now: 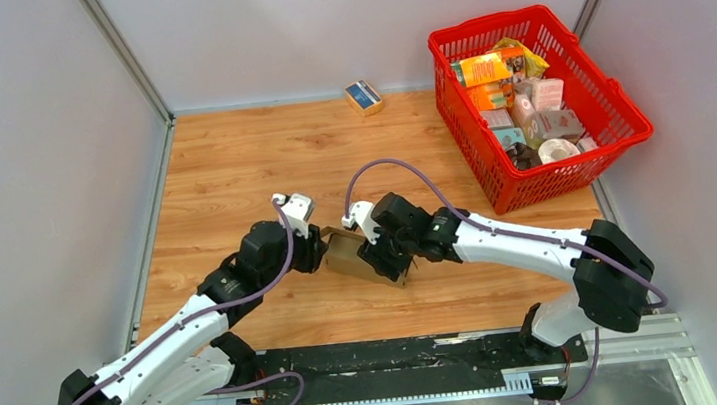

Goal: Fold the paper box

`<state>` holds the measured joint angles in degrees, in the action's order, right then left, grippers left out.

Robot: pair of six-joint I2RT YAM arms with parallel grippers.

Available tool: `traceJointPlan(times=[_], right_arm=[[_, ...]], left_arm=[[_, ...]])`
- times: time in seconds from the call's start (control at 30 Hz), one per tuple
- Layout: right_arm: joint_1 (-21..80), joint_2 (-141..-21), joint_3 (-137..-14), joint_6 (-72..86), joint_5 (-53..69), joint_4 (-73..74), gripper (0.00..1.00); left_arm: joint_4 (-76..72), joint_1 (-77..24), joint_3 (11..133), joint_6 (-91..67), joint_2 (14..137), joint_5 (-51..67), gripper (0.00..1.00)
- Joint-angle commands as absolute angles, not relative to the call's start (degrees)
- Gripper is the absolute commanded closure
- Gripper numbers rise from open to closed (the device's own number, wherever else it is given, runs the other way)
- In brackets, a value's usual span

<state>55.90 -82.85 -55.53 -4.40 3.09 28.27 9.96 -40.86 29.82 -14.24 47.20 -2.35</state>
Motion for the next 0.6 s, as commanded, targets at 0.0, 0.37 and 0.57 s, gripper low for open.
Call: traceJointPlan(times=[0.0,0.37,0.57], right_arm=[[54.8,-85.4,-56.2,-7.9,9.5,31.4,0.5],[52.8,-87.3,-58.0,-12.0,12.8,35.2,0.51],[52.2,-88.0,-59.1,-12.3,14.1,35.0,0.51]], left_arm=[[8.0,-41.0,30.9,-12.0,48.3,-7.5,0.52],[6.8,-38.9,32.4,-6.1,52.7,2.3,0.24],[4.1,-35.5,32.7,-5.7,53.9,6.5,0.31]])
